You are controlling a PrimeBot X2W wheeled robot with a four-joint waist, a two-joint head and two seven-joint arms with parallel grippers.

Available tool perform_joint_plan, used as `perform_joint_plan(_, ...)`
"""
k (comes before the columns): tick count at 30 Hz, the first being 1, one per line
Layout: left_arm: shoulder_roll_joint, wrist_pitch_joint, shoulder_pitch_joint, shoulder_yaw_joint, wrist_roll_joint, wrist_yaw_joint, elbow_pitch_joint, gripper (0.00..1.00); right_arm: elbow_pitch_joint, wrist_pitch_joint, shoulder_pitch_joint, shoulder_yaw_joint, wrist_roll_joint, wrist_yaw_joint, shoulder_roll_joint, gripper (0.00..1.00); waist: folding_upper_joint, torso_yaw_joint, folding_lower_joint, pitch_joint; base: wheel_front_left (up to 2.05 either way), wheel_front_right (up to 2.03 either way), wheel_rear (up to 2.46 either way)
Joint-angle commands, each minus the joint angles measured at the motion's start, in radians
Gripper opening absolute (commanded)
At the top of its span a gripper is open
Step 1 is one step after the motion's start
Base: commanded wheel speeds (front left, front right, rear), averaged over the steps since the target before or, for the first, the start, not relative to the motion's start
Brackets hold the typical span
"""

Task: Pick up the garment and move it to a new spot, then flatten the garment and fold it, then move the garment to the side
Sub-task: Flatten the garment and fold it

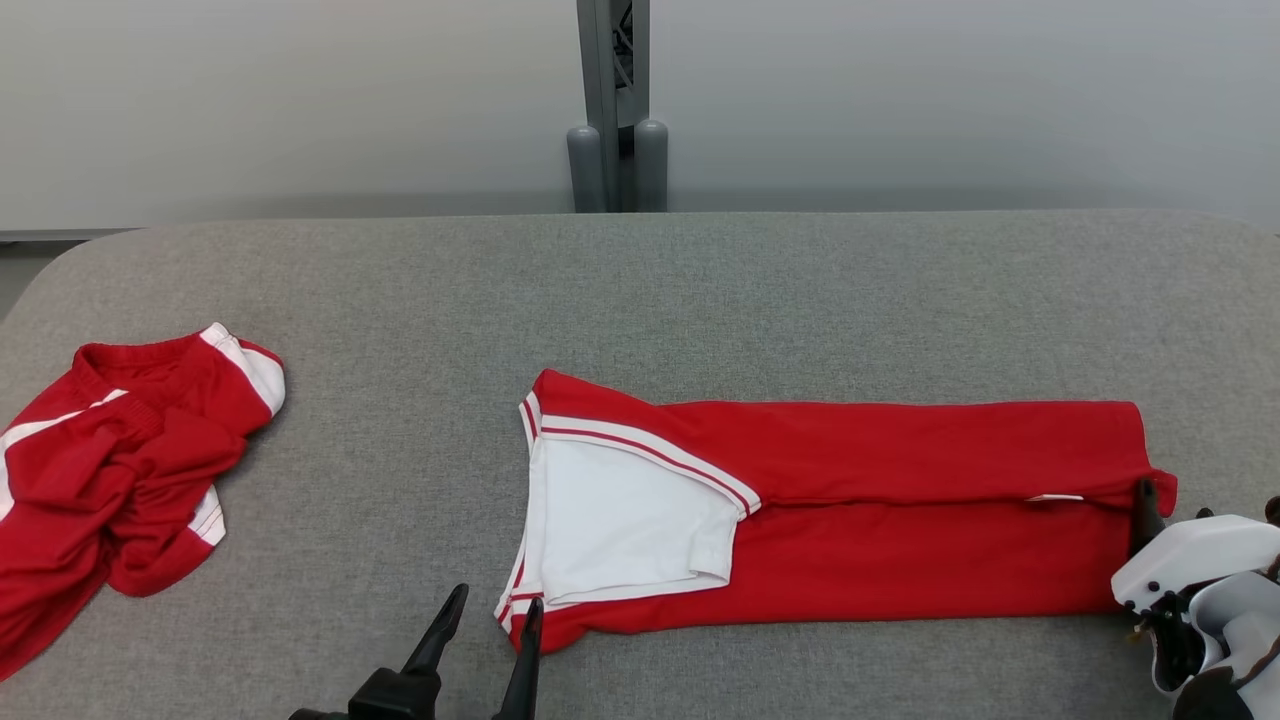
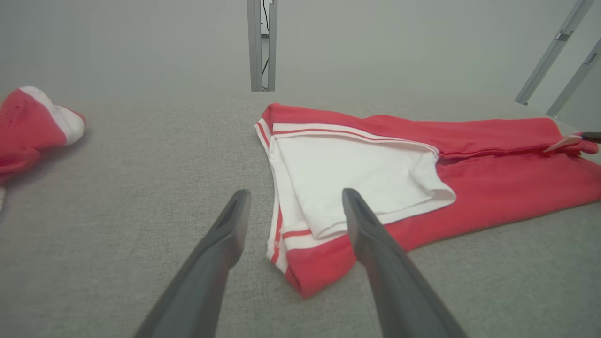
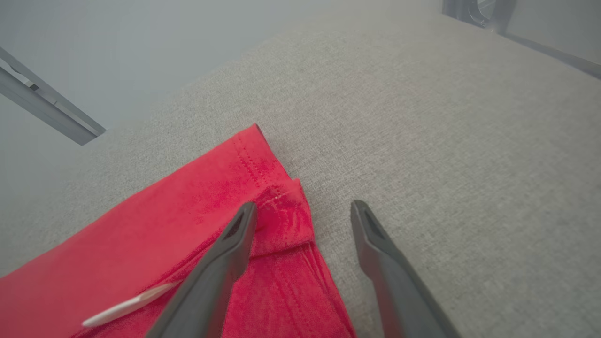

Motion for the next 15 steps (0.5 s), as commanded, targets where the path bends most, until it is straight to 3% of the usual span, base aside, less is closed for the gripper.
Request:
perform_joint_plan(1,0.006,-0.002,-0.024,0.0,0.009,0.0,0.0,1.0,0.004,0.004,-0.007,-0.009,-0.007,0.0,-0.002,1.0,-0.0001,0.0,0.0,0.007,0.0,0.0,0.0)
perform_joint_plan(10,0.015,-0.005,-0.054,-0.004,0.012,-0.011,-0.002,1.0,0.018,0.05,0.001,-0.048,-0.028,0.0,0.015,1.0,-0.0001,0.001,0.0,0.018,0.0,0.0,0.0)
perform_joint_plan(15,0.024,-0.005,-0.064,-0.008,0.016,-0.017,-0.01,1.0,0.021,0.06,-0.001,-0.073,-0.028,0.0,0.005,0.9,-0.0001,0.016,0.0,0.026,0.0,0.0,0.0)
